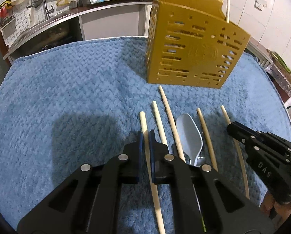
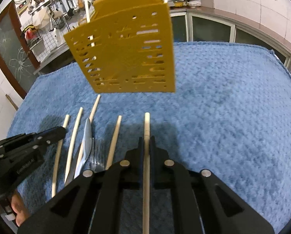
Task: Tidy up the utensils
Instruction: 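Lift the chopstick upright with the left gripper above the yellow holder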
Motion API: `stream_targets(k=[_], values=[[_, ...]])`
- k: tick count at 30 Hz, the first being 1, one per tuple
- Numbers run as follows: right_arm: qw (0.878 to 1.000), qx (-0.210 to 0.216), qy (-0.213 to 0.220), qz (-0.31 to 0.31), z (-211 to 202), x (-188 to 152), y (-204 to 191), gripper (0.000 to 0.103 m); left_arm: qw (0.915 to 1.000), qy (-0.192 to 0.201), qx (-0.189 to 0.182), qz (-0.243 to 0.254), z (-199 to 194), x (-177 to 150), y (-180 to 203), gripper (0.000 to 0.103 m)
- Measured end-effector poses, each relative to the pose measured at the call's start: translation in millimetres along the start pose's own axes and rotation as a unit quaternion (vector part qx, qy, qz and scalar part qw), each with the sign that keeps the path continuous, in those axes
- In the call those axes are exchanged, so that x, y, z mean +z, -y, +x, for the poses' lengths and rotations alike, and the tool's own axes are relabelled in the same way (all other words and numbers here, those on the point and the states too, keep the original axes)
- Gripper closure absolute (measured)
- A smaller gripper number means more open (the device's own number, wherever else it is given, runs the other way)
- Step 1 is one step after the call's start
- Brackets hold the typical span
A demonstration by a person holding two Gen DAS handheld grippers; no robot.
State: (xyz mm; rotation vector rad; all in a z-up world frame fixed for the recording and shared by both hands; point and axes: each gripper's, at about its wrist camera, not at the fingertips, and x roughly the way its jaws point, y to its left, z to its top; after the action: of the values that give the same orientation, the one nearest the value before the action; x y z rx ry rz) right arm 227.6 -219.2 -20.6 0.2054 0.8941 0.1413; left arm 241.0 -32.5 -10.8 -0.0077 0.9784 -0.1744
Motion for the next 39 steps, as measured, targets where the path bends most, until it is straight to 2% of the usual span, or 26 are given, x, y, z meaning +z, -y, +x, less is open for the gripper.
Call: stream_targets(k=[2,3,9,16,19,26,28,29,33,39], values=[[1.000,0.003,0.011,0.005,-9.1,0.4,4.3,0.097,1.0000,0.002,-0.005,-0.003,-4.2,0.3,-1.1,0.099],[1.000,0.006,0.014,0.008,-12.4,1.4,6.7,0.097,1.0000,0.003,-0.007,-0.005,-5.7,0.1,-1.5,0.103],[1.000,0.013,0.024,0.006,-28.8,5.6,13.1,0.097,0.9999,0.006,-0.014,-0.005,-16.0,0.4,-0.6,0.103],[1.000,-0.005,0.004,0.009,-17.8,-4.9,27.9,0.097,0.9991,-0.040,-0.014,-0.001,3.7,0.3,1.8,0.103],[1.000,-0.012,0.004,0.011,-15.0,-8.4,33.0,0.097,0.9991,-0.041,0.001,0.000,10.3,-1.0,2.6,0.103],[1.000,-0.016,0.000,0.014,-11.1,-8.0,39.5,0.097,0.9989,-0.047,0.002,-0.003,21.3,0.4,1.5,0.103],[1.000,-0.017,0.000,0.015,-10.4,-8.1,42.0,0.097,0.9987,-0.050,-0.008,-0.012,19.8,2.2,-1.3,0.102],[1.000,-0.018,0.000,0.016,-9.8,-8.2,43.5,0.097,0.9988,-0.047,-0.010,-0.012,16.8,3.1,-2.0,0.102],[1.000,-0.016,-0.002,0.025,-6.1,-8.7,47.5,0.097,0.9991,-0.038,-0.016,-0.003,8.5,5.0,2.3,0.086],[1.000,-0.021,-0.004,0.018,-4.8,-9.1,46.7,0.097,0.9988,-0.044,-0.009,0.017,19.1,2.2,12.2,0.087]])
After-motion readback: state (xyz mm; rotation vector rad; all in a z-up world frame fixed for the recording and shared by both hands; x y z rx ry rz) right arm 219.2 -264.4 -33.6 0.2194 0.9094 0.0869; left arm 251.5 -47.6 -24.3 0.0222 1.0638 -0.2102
